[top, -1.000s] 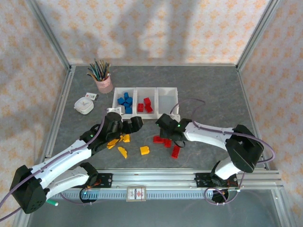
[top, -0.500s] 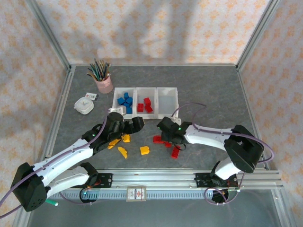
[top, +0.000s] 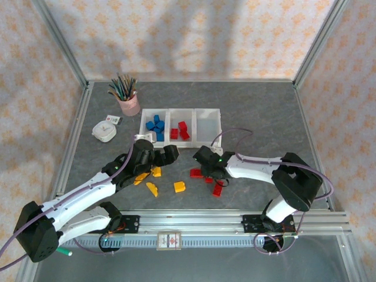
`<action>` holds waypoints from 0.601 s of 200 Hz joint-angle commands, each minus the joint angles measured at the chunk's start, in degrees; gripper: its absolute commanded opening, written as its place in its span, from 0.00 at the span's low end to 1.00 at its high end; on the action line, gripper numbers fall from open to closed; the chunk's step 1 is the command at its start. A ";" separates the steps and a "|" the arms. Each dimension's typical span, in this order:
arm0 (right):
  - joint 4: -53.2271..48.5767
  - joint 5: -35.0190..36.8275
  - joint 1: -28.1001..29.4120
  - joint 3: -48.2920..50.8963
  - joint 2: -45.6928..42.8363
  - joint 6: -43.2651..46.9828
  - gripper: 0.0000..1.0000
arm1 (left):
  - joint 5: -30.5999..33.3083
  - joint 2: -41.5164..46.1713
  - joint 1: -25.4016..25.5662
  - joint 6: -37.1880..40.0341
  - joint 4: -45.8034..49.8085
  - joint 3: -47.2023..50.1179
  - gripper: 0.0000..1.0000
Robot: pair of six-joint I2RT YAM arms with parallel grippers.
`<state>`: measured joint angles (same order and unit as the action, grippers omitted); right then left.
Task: Sort the legos into containers by color
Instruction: Pick up the lego from the bottom-center of the table.
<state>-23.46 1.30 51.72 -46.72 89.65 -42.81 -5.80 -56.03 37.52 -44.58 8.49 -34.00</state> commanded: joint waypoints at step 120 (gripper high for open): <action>-3.69 5.64 -1.39 -13.26 -1.06 9.28 0.28 | 6.20 2.31 -2.37 0.61 4.73 -3.64 0.99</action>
<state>-25.76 3.75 51.48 -55.24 89.58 -37.56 -1.98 -55.42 37.06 -44.95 10.48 -35.27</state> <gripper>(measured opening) 0.286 0.991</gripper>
